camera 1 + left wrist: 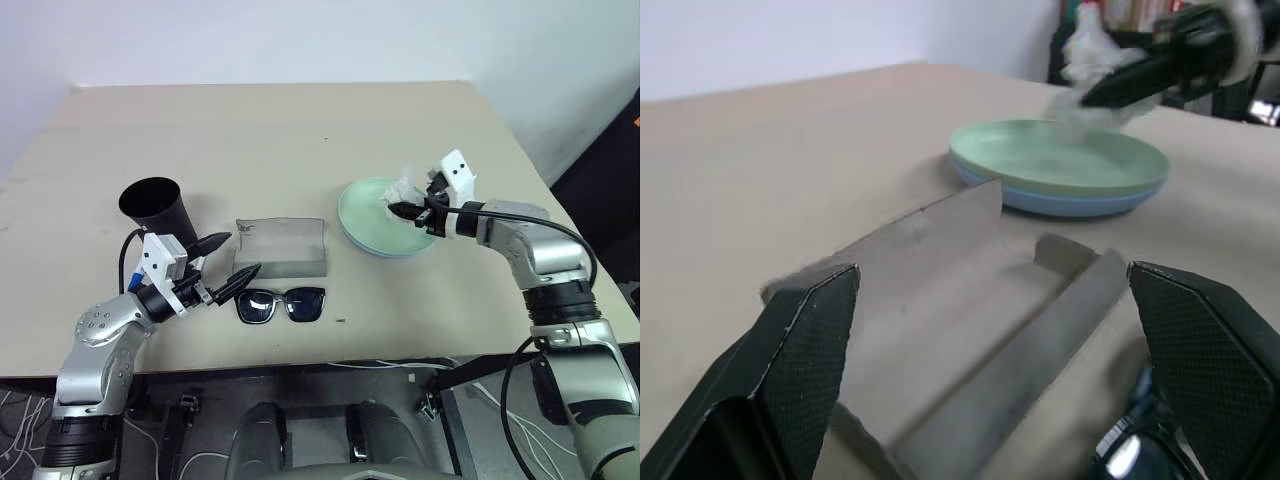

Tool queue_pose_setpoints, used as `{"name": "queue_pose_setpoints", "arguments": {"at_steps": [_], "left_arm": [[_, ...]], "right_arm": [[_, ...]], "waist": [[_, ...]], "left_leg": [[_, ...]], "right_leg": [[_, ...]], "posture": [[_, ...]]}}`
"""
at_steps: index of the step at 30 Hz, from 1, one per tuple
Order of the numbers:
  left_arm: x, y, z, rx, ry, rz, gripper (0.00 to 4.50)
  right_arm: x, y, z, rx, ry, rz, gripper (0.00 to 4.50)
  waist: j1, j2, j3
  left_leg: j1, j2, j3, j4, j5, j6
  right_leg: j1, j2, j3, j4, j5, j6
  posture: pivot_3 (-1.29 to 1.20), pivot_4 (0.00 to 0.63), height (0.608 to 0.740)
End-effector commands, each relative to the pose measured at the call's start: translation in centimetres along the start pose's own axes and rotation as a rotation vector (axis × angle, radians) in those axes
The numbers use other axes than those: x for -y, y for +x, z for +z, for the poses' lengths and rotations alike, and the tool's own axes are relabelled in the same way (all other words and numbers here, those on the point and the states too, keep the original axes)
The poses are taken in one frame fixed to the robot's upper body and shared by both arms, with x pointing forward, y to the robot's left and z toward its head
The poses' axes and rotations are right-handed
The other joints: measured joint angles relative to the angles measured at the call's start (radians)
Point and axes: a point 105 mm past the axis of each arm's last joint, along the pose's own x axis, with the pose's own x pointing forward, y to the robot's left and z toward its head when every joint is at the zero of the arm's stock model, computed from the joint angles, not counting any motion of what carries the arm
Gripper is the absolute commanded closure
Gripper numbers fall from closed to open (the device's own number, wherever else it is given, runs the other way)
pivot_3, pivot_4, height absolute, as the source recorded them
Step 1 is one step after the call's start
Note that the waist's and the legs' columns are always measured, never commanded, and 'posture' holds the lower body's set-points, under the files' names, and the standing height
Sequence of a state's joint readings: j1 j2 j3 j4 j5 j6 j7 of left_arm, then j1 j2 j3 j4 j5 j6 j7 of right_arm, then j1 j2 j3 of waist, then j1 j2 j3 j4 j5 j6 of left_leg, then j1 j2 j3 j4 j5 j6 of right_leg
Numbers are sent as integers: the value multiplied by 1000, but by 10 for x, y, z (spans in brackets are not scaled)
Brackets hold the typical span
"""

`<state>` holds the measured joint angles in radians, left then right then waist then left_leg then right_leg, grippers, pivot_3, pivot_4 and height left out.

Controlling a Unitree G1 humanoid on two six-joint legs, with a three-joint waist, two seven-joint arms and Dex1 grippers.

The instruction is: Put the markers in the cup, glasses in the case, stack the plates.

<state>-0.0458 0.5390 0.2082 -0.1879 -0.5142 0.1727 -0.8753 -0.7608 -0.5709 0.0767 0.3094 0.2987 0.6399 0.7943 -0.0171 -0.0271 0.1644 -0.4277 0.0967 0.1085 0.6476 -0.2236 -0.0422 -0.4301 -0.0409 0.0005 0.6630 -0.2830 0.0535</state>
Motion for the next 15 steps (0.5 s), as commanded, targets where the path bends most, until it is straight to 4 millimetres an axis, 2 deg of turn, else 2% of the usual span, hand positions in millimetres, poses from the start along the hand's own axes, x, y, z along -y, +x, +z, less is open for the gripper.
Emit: {"name": "queue_pose_setpoints", "arguments": {"at_steps": [1, 8, 10, 15], "left_arm": [[1, -8, 14, 25, 34, 13, 0], [0, -20, 11, 15, 33, 55, 0], [-1, -25, 11, 11, 31, 71, 0], [-2, -37, 10, 5, 30, 114, 0]], "right_arm": [[-3, 5, 21, 44, -48, 21, 2599], [-18, -4, 27, 48, -149, 125, 122], [-30, -9, 37, 63, -143, 194, 50], [-73, -13, 57, 51, -105, 440, 50]], "waist": [[0, 0, 0], [2, 1, 1], [1, 2, 1], [-4, 2, 1]], "left_leg": [[0, 0, 0, 0, 0, 0], [0, 0, 0, 0, 0, 0], [0, 0, 0, 0, 0, 0], [0, 1, 0, -1, 0, 0]], "right_leg": [[0, 0, 0, 0, 0, 0], [0, 0, 0, 0, 0, 1], [0, 0, 0, 0, 0, 0], [-1, 0, 0, 0, 0, 0]], "posture": [[0, 150, 726], [0, 150, 726], [0, 150, 726], [0, 150, 726]]}}
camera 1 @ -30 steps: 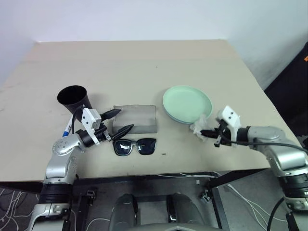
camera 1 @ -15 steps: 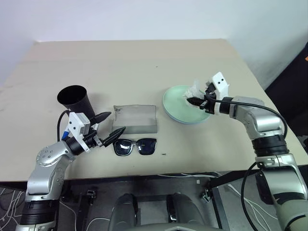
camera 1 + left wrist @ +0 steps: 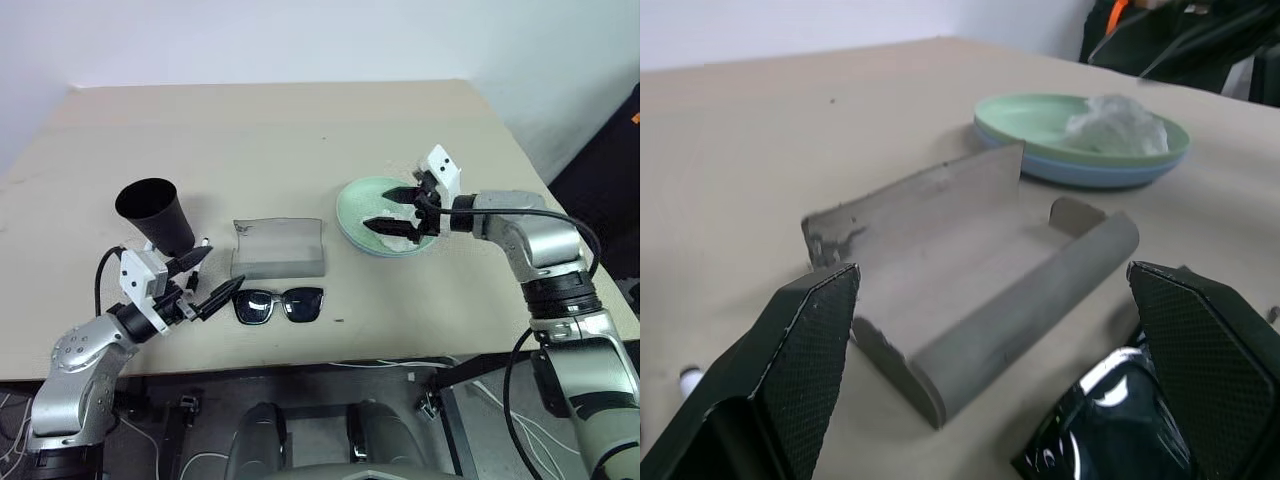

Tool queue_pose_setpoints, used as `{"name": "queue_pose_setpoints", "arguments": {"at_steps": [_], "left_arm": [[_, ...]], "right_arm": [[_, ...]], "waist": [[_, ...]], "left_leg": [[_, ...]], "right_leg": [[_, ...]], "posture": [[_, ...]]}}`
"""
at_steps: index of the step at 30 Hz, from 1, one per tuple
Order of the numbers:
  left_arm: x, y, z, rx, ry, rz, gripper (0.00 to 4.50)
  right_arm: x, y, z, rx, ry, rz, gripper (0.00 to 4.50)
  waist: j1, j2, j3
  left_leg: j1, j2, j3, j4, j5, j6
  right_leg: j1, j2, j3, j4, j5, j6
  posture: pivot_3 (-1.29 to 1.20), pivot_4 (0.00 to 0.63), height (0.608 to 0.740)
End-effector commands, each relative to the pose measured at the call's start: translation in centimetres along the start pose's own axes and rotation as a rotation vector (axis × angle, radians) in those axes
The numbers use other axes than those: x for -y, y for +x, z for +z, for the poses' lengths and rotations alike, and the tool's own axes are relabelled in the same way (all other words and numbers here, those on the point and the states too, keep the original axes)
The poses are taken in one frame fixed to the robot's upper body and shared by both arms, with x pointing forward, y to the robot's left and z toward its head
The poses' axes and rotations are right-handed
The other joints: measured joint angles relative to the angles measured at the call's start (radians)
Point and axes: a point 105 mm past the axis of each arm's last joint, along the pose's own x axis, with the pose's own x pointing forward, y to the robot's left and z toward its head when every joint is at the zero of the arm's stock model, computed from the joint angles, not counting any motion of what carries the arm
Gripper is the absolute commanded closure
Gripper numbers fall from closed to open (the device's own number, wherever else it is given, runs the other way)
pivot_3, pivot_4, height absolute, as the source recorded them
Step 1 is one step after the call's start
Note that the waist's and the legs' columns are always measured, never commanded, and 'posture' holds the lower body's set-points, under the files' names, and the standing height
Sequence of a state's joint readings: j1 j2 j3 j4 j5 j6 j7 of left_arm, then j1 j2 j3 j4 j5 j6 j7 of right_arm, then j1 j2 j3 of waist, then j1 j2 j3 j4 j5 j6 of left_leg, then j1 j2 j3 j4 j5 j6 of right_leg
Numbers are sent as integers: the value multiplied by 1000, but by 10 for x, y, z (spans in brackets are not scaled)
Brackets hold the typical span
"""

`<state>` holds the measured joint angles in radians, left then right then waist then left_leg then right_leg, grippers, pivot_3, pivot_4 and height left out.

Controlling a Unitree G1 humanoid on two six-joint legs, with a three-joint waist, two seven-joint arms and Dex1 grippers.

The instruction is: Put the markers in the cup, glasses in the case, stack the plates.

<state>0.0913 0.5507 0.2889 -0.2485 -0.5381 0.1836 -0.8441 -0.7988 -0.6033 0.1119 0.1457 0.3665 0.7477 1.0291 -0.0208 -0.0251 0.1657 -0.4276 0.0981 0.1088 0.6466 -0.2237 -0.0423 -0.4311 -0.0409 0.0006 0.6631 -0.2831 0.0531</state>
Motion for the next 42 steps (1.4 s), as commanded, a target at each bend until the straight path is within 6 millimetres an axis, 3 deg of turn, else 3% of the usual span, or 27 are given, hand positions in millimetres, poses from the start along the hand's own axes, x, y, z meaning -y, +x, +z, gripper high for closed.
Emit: {"name": "queue_pose_setpoints", "arguments": {"at_steps": [1, 7, 10, 16, 24, 34, 37, 39, 42], "left_arm": [[-2, -9, 17, 48, 53, 23, 0], [-11, -23, 14, 28, 60, 81, 0], [-21, -29, 11, 17, 76, 118, 0], [-22, -32, 7, 12, 72, 128, 0], [-13, -24, 2, 23, 60, 118, 0], [-11, -15, -1, 17, 64, 97, 0], [-9, -14, -2, 17, 64, 93, 0], [-9, -13, -2, 18, 63, 92, 0], [-8, -13, -3, 19, 63, 92, 0]], "right_arm": [[-29, 7, 30, 24, -19, 164, 50], [-72, 42, 44, -68, 17, 429, 50], [-92, 57, 38, -149, -36, 540, 50], [-119, 75, 13, -302, -151, 704, 50], [-118, 102, -6, -406, -172, 696, 50], [-125, 115, -16, -463, -189, 718, 50], [-127, 118, -17, -470, -199, 724, 629], [-128, 120, -19, -474, -204, 721, 1248], [-128, 124, -21, -479, -208, 708, 1248]], "waist": [[-1, 0, 0], [-1, 0, 0], [1, 0, 0], [1, 0, 0], [0, 0, 0], [0, 0, 0], [0, 0, 0], [1, 0, 0], [0, 0, 0]], "left_leg": [[0, 0, 0, 0, 0, 0], [0, 1, 0, -1, 0, 0], [-2, 1, 0, -1, 0, 0], [-9, -1, 1, 1, 0, 0], [-11, 0, 1, 1, 0, 0], [-12, -1, 1, 2, 0, 0], [-12, 0, 1, 2, 0, 0], [-12, 0, 1, 2, 0, 0], [-12, 0, 1, 2, 0, 0]], "right_leg": [[0, 0, 0, 0, 0, 0], [-2, -2, 1, 1, 0, -1], [-4, -2, 1, 0, 0, -1], [-9, -3, 1, 0, 0, -1], [-11, 0, 0, 2, 0, 0], [-12, 0, -1, 2, 1, 2], [-12, 0, -1, 2, 2, 2], [-12, 0, -1, 2, 2, 2], [-12, 0, -1, 2, 2, 2]], "posture": [[0, 150, 726], [0, 150, 726], [0, 150, 726], [0, 150, 726], [0, 150, 726], [0, 150, 726], [0, 150, 726], [0, 150, 726], [0, 150, 726]]}}
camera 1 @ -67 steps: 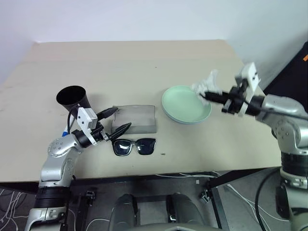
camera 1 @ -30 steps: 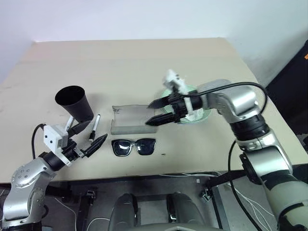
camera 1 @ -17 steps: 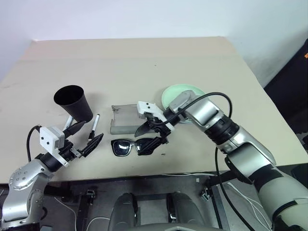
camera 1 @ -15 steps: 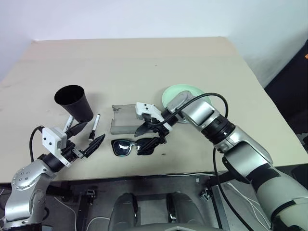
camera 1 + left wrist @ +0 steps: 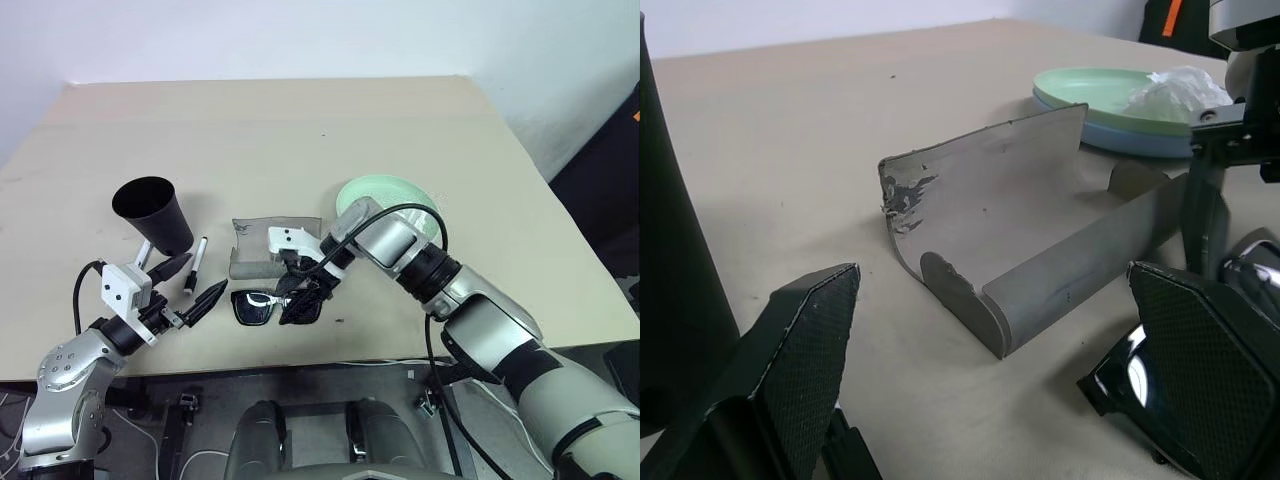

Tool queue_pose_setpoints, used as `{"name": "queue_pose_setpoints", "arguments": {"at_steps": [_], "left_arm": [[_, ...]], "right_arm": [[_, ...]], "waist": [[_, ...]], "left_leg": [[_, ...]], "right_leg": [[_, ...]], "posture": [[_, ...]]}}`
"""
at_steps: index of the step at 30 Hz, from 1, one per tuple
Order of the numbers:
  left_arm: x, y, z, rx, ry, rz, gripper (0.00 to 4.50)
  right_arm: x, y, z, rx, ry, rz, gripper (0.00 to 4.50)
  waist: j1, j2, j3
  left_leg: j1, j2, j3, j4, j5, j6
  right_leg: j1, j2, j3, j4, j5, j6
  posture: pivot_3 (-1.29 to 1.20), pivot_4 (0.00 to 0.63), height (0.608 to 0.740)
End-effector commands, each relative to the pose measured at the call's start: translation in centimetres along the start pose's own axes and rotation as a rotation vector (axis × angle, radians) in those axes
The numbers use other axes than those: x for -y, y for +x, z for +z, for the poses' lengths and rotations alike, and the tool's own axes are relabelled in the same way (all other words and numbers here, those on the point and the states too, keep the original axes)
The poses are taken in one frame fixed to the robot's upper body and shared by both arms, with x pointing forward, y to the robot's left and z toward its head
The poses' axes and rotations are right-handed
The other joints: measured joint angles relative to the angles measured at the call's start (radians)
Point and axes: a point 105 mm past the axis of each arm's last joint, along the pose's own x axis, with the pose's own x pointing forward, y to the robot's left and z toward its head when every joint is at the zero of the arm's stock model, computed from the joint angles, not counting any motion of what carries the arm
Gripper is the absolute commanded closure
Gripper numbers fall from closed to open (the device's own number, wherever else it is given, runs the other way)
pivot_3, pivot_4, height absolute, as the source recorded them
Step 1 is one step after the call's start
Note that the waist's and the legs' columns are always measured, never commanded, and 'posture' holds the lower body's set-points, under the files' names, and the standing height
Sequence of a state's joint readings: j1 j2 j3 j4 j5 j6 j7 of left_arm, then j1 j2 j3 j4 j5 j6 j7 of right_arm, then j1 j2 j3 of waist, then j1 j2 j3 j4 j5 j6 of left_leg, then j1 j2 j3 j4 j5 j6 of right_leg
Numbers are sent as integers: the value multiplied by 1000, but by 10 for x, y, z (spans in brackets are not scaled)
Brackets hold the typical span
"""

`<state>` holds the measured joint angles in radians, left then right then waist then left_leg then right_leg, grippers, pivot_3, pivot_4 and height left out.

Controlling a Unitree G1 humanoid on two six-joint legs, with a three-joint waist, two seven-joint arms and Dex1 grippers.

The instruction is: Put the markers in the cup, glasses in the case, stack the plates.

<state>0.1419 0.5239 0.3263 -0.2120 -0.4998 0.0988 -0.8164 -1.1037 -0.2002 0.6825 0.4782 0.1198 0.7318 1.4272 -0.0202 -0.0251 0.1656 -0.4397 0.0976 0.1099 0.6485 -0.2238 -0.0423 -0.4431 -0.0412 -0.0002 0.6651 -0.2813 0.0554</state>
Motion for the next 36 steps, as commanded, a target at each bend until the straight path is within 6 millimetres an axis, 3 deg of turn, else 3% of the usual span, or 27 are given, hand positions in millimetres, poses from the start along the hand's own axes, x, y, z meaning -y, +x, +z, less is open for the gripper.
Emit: {"name": "queue_pose_setpoints", "arguments": {"at_steps": [1, 4, 7, 15, 21, 28, 36], "left_arm": [[2, 2, 7, 25, 32, -7, 0], [3, 0, 5, 19, 31, -2, 0], [3, -1, 4, 15, 31, 1, 0], [3, -6, 2, 10, 28, 8, 0], [1, -13, 5, 11, 31, 25, 0], [-4, -24, 10, 17, 35, 65, 0], [0, -40, 17, -21, 8, 36, 0]], "right_arm": [[2, 0, 8, -5, -39, -22, 1248], [5, 1, 9, 1, -39, -38, 1248], [5, 1, 11, 8, -42, -42, 1838], [5, -4, 17, 21, -55, -45, 4480], [2, -13, 23, 39, -79, -40, 4480], [-7, -53, 53, 150, -159, -27, 4480], [16, -76, 74, 197, -292, -135, 4480]], "waist": [[0, 0, 0], [0, 0, 0], [0, 0, 0], [-2, 0, 0], [0, 0, 0], [-1, 0, 0], [-12, 1, 0]], "left_leg": [[0, 0, 0, 0, 0, 0], [0, 0, 0, 0, 0, 0], [0, 0, 0, 0, 0, 0], [0, 0, 0, 0, 0, 0], [0, 0, 0, 1, 0, 0], [-2, 0, 0, 1, 0, 0], [-1, 1, 0, 0, 0, 0]], "right_leg": [[0, 0, 0, 0, 0, 0], [0, 0, 0, 0, 0, 0], [0, 0, 0, 0, 0, 0], [0, 0, 0, 0, 0, 0], [0, -1, 0, 1, -1, -3], [-1, -1, -1, 1, -1, -3], [-1, -1, -1, 1, -1, -3]], "posture": [[0, 150, 726], [0, 150, 726], [0, 150, 726], [0, 150, 726], [0, 150, 726], [0, 150, 726], [0, 150, 726]]}}
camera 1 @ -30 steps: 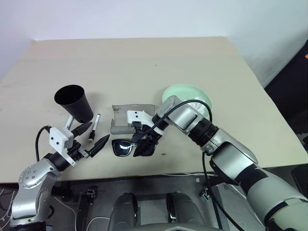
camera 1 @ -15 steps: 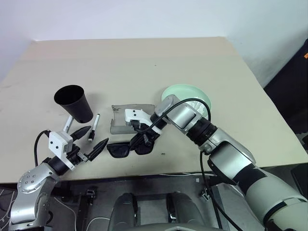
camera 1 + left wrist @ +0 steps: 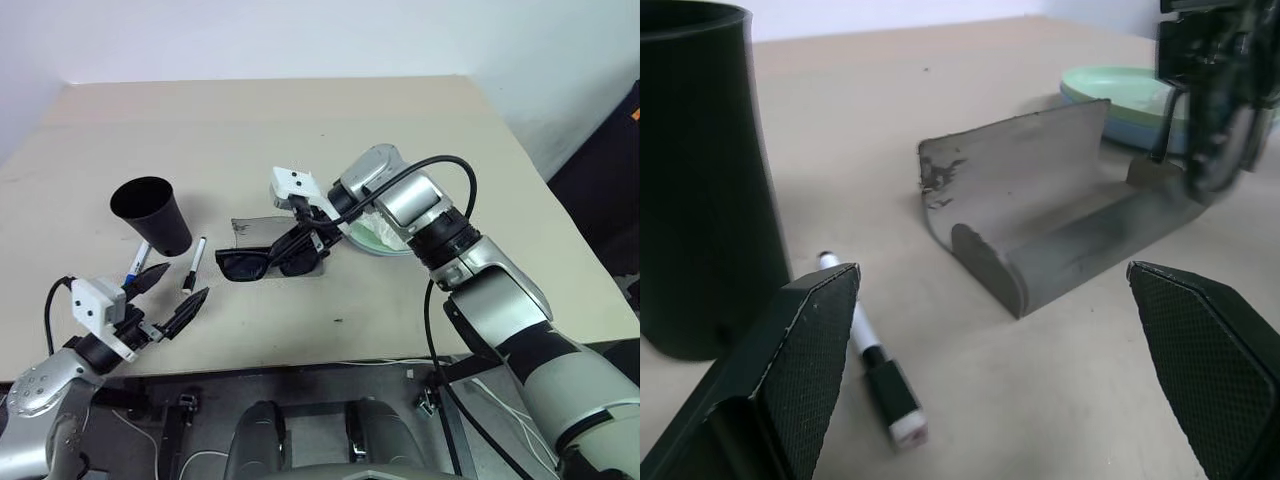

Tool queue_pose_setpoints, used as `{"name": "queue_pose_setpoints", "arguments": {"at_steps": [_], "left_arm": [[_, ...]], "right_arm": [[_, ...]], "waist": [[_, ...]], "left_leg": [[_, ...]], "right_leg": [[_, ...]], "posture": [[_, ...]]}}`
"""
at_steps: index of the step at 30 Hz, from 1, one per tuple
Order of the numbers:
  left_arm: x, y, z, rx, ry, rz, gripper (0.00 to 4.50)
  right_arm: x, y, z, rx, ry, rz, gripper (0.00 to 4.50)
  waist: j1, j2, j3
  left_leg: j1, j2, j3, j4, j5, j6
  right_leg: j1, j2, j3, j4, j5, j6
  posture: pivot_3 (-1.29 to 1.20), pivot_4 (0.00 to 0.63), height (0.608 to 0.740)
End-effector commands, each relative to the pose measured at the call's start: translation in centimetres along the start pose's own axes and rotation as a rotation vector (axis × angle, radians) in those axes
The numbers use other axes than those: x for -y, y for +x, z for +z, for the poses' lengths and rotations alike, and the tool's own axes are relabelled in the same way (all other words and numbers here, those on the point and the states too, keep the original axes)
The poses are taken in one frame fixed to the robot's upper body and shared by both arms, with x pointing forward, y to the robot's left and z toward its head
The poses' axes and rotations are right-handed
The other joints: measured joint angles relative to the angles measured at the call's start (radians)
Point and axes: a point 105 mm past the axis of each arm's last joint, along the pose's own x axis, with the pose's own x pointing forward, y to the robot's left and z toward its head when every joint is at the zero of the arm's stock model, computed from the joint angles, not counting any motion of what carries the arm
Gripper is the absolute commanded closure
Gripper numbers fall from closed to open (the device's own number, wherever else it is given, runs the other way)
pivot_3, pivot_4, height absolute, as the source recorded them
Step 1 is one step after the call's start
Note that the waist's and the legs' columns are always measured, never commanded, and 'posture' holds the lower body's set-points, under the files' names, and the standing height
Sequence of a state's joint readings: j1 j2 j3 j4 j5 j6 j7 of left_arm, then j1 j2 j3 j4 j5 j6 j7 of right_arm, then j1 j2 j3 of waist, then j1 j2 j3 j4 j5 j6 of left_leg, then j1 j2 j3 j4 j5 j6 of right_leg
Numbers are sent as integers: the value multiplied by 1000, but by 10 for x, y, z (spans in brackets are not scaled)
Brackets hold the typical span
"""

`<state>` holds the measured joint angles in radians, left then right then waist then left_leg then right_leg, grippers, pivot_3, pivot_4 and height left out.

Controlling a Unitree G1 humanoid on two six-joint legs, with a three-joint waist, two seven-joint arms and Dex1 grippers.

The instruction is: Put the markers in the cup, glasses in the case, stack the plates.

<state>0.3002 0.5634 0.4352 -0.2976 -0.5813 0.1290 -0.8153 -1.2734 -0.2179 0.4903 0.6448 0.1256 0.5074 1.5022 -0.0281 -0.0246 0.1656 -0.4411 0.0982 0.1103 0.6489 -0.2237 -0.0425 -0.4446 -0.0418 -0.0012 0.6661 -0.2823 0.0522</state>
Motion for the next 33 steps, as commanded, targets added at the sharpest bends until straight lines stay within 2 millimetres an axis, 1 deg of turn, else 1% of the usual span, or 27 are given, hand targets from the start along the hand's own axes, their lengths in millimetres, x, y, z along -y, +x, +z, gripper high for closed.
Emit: {"name": "queue_pose_setpoints", "arguments": {"at_steps": [1, 5, 8, 15, 20, 24, 29, 33], "left_arm": [[4, -6, 13, 17, 25, -28, 0], [5, -8, 10, -9, 39, -36, 0], [6, -7, 11, -7, 42, -37, 0], [13, -2, 8, -9, 39, -49, 0], [17, 2, 6, -9, 35, -56, 0], [19, 2, 5, -13, 33, -59, 0], [20, 4, 6, -13, 32, -66, 0], [20, 7, 6, -13, 35, -69, 0]], "right_arm": [[12, -9, 29, 52, -103, -54, 4480], [25, -6, 37, 63, -126, -107, 4480], [31, -1, 34, 46, -120, -128, 4480], [38, 20, 7, -37, -89, -157, 4480], [43, 35, -17, -113, -33, -201, 4480], [35, 41, -19, -120, -5, -131, 4480], [34, 44, -28, -168, 1, -134, 4480], [35, 43, -25, -159, 1, -141, 3409]], "waist": [[-7, 0, 0], [-17, 0, 0], [-18, 0, 0], [-19, 0, 0], [-20, 0, 0], [-20, 0, 0], [-20, 0, 0], [-20, 0, 0]], "left_leg": [[0, 0, 0, 0, 0, 0], [0, 0, 0, 0, 0, 0], [0, 0, 0, 0, 0, 0], [0, 0, 0, -1, 0, 0], [0, 0, 0, -1, 0, -1], [-1, 0, 0, -1, 0, -1], [-1, 0, 0, -1, 0, -1], [-1, 0, 0, -1, 0, -1]], "right_leg": [[0, 0, 0, 0, 0, 0], [0, 0, 0, 0, 0, 0], [0, 0, 0, 0, 0, 0], [0, -2, 0, 0, 0, 0], [0, -3, 0, 0, 0, 0], [-1, -3, 0, 0, 0, 0], [-1, -3, 0, 0, 0, 0], [-1, -3, 0, 0, 0, 0]], "posture": [[0, 150, 726], [0, 150, 726], [0, 150, 726], [0, 150, 726], [0, 150, 726], [0, 150, 726], [0, 150, 726], [0, 150, 726]]}}
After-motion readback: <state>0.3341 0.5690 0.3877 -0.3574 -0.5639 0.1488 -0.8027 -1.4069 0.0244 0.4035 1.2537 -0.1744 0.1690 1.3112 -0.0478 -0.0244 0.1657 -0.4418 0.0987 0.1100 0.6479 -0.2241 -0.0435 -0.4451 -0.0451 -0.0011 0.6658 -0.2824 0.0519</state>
